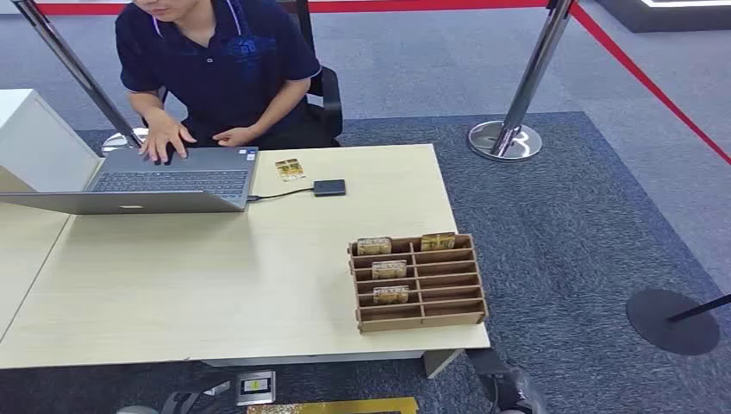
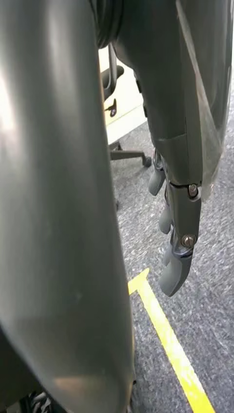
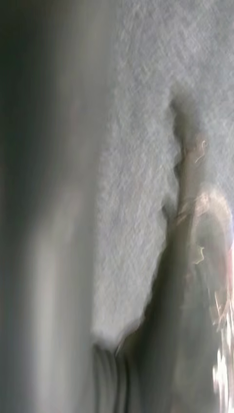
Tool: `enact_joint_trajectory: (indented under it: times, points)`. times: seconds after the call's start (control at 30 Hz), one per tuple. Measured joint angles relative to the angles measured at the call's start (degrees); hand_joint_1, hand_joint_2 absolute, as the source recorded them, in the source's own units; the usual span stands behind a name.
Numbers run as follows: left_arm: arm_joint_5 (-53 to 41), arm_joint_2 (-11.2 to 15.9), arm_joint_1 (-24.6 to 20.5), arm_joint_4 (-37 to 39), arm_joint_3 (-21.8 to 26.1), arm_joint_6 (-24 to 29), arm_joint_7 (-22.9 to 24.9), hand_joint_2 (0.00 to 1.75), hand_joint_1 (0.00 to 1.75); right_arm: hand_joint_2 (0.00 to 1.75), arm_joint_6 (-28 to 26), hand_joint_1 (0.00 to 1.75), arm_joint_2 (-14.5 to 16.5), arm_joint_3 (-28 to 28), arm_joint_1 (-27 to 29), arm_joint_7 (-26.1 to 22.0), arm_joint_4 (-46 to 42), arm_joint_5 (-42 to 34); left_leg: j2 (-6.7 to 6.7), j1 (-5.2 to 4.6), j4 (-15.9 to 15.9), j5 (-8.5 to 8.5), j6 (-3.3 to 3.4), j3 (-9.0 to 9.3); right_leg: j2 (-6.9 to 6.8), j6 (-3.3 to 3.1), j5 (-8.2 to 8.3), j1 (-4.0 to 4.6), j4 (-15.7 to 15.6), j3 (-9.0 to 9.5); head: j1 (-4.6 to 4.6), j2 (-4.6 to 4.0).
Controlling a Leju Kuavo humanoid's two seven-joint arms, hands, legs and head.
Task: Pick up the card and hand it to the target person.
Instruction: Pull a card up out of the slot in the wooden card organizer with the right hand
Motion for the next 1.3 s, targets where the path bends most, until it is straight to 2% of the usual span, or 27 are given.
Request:
enact_joint_trajectory:
  times: [0.2, 0.43, 0.57, 0.7, 0.9, 1.07, 1.3]
  points:
    - [0.8, 0.1, 0.6, -0.1, 0.1, 0.5, -0.3, 0.00, 0.00, 0.00, 2.4, 0.00, 1.3, -6.9, 2.5, 2.5, -12.5, 7.2, 0.40, 0.04, 0.0, 0.21, -0.15, -0.34, 0.15, -0.28, 0.36, -0.03, 0.1, -0.43, 0.00, 0.00]
    - [1.1, 0.0, 0.9, -0.2, -0.1, 0.7, -0.6, 0.00, 0.00, 0.00, 5.2, 0.00, 3.1, -10.9, 4.6, 3.0, -21.7, 10.9, 0.37, -0.08, 0.0, 1.00, -0.37, -1.68, 0.21, -0.49, 0.97, -0.21, 0.4, -1.97, 0.00, 0.00]
    - [0.8, -0.2, 0.4, -0.1, -0.7, 0.5, 0.0, 0.00, 0.00, 0.00, 5.5, 0.00, 3.1, -13.5, 4.0, 6.2, -17.2, 13.8, 0.40, -0.07, 0.0, 1.20, -0.59, -2.15, 0.21, -0.74, 1.12, -0.20, 0.7, -2.64, 0.00, 0.00]
    - [1.0, -0.3, 0.1, -0.1, -0.9, 0.4, 0.5, 0.00, 0.00, 0.00, 5.3, 0.00, 2.7, -16.9, 1.6, 8.4, -5.2, 18.8, 0.09, 0.06, -0.1, 1.37, -0.70, -1.91, -0.15, -0.88, 1.13, -0.08, 0.6, -2.45, 0.00, 0.00]
    - [1.3, -0.4, -0.1, -0.2, -1.1, 0.4, 0.7, 0.00, 0.00, 0.00, 5.8, 0.00, 2.0, -21.1, -0.2, 11.4, 9.3, 21.7, -0.04, 0.14, -0.1, 1.45, -0.65, -1.65, -0.21, -0.79, 1.09, -0.01, 0.6, -2.02, 0.00, 0.00]
    - [1.9, -0.2, 0.5, -0.2, -0.7, 0.7, 0.2, 0.00, 0.00, 0.00, 4.7, 0.00, 2.5, -23.6, -0.2, 8.6, 11.1, 20.3, -0.01, 0.10, -0.1, 1.42, -0.65, -1.59, -0.17, -0.77, 1.10, -0.04, 0.5, -1.93, 0.00, 0.00]
    - [1.4, -0.5, 0.1, -0.2, -1.3, 0.6, 0.4, 0.00, 0.00, 0.00, 2.8, 0.00, 2.7, -24.9, -1.5, 5.8, 7.8, 20.5, 0.04, 0.06, 0.0, 1.42, -0.63, -1.64, -0.11, -0.77, 1.13, -0.07, 0.6, -2.00, 0.00, 0.00]
